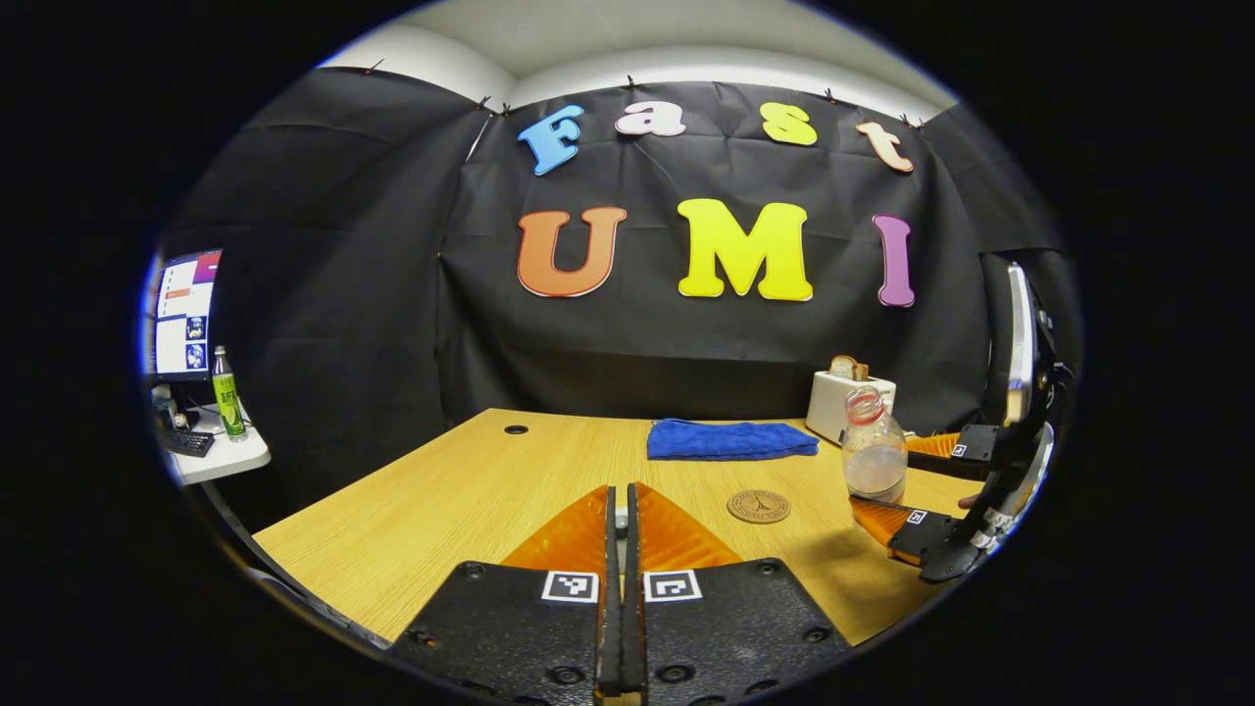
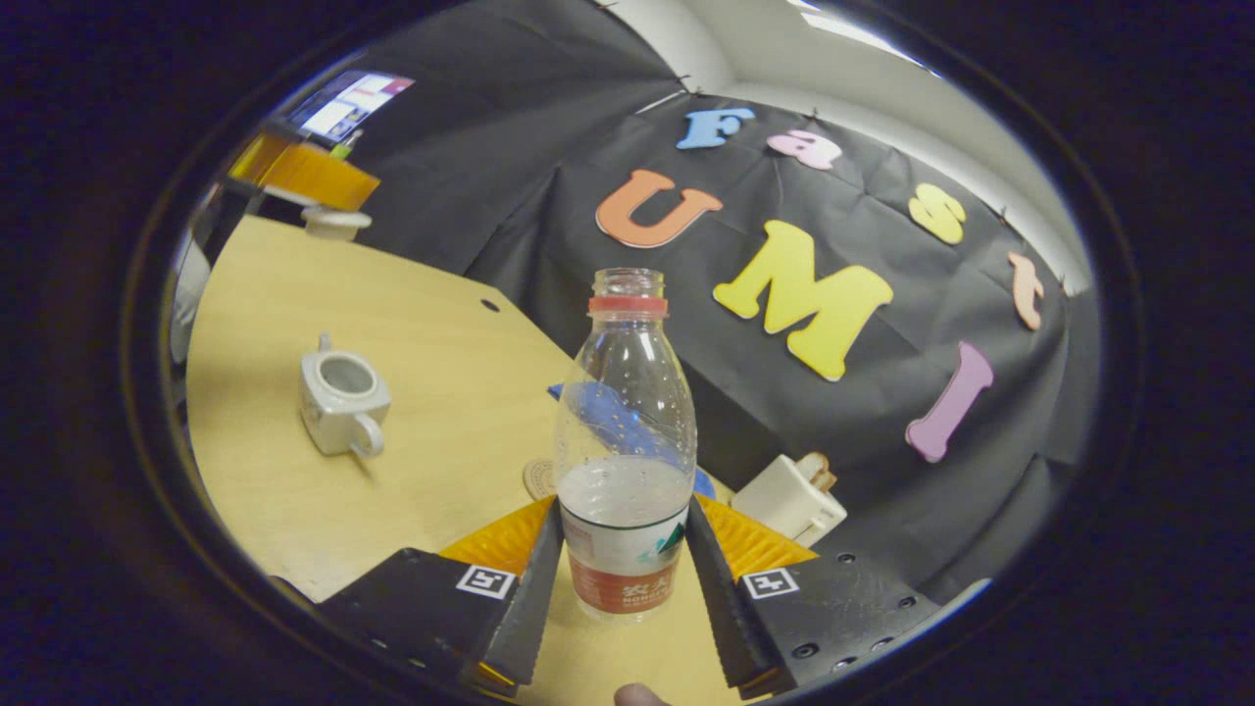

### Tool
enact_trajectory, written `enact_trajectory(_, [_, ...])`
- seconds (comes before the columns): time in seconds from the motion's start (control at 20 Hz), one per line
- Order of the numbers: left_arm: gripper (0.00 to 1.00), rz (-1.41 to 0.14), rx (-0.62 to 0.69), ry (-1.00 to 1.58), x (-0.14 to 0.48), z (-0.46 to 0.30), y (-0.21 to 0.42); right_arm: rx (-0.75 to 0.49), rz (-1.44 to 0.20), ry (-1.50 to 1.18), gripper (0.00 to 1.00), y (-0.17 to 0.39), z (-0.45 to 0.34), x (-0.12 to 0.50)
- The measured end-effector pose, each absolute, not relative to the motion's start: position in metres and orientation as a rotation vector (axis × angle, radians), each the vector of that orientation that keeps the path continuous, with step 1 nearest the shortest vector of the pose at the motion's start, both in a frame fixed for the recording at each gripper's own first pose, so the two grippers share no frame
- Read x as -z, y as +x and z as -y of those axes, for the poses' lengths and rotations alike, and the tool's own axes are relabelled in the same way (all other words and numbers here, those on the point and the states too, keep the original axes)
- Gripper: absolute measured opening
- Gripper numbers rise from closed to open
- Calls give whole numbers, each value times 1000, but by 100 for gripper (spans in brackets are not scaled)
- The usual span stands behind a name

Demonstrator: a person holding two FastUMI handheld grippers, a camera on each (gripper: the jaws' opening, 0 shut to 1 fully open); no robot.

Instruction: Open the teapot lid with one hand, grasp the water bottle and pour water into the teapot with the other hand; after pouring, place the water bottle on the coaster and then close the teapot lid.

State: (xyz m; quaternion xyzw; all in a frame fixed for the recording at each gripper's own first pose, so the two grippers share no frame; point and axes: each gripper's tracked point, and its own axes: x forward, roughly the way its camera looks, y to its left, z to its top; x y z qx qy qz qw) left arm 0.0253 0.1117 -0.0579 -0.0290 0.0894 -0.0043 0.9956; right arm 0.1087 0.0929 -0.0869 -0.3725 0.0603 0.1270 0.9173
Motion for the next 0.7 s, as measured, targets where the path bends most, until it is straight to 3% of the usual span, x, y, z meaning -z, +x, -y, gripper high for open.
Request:
enact_trajectory(0.45, [3,-176,37,-5,63,-128,28,-338,-102,-1171,69,111,-120,121])
enact_trajectory(0.7, [4,-184,8,-27,65,-144,27,-338,-2,-1376,69,114,-131,111])
